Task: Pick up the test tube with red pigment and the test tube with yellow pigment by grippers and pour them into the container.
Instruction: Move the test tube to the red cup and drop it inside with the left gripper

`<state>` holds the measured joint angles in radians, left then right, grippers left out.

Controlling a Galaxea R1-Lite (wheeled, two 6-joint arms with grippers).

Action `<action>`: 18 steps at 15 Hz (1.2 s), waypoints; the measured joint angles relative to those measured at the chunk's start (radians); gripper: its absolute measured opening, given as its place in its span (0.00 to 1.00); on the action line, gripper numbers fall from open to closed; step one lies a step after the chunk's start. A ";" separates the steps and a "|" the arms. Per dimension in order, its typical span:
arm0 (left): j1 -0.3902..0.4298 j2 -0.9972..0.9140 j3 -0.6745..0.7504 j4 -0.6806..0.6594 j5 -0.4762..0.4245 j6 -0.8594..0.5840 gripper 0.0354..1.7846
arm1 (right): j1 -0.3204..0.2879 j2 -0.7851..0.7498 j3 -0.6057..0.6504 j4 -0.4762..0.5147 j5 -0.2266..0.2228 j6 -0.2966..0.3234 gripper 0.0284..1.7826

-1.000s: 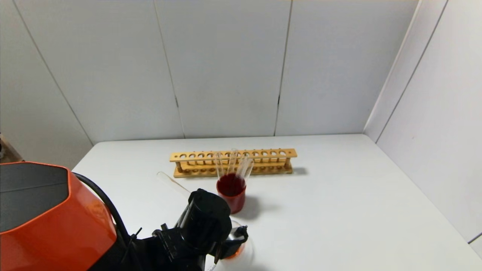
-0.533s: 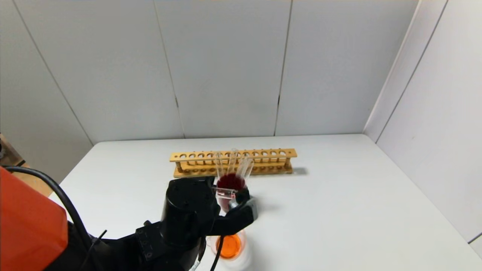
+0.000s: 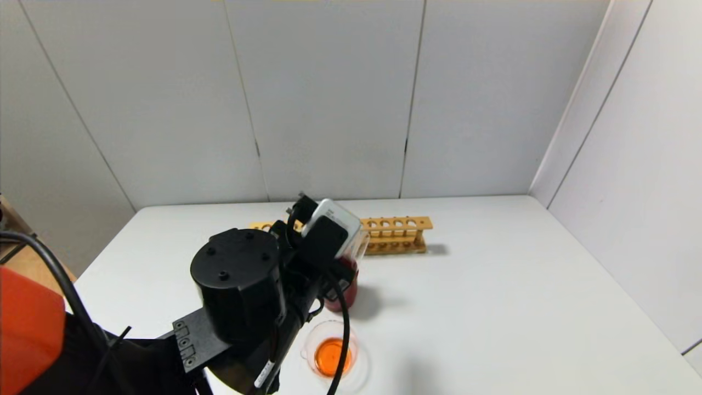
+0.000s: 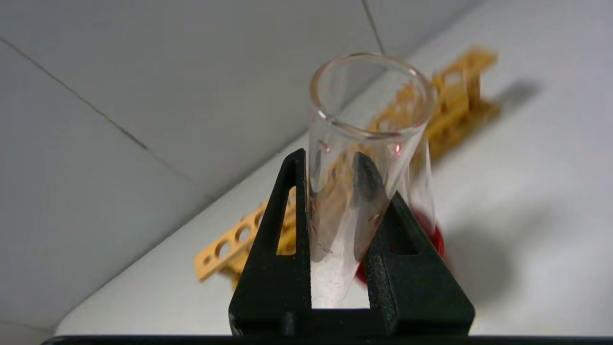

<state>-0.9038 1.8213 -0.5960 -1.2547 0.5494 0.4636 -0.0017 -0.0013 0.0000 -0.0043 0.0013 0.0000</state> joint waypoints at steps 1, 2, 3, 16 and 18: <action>-0.001 0.028 -0.023 -0.066 -0.002 -0.003 0.18 | 0.000 0.000 0.000 0.000 0.000 0.000 0.98; -0.001 0.053 -0.052 -0.116 -0.003 -0.009 0.18 | 0.000 0.000 0.000 0.000 0.000 0.000 0.98; 0.000 0.080 -0.078 -0.144 -0.003 -0.025 0.18 | 0.000 0.000 0.000 0.000 0.000 0.000 0.98; 0.075 0.250 -0.067 -0.170 0.004 -0.304 0.18 | 0.000 0.000 0.000 0.000 0.000 0.000 0.98; 0.081 0.262 -0.054 -0.179 0.004 -0.337 0.18 | 0.000 0.000 0.000 0.000 0.000 0.000 0.98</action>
<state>-0.8226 2.0834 -0.6498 -1.4332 0.5532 0.1270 -0.0017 -0.0013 0.0000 -0.0043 0.0013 0.0000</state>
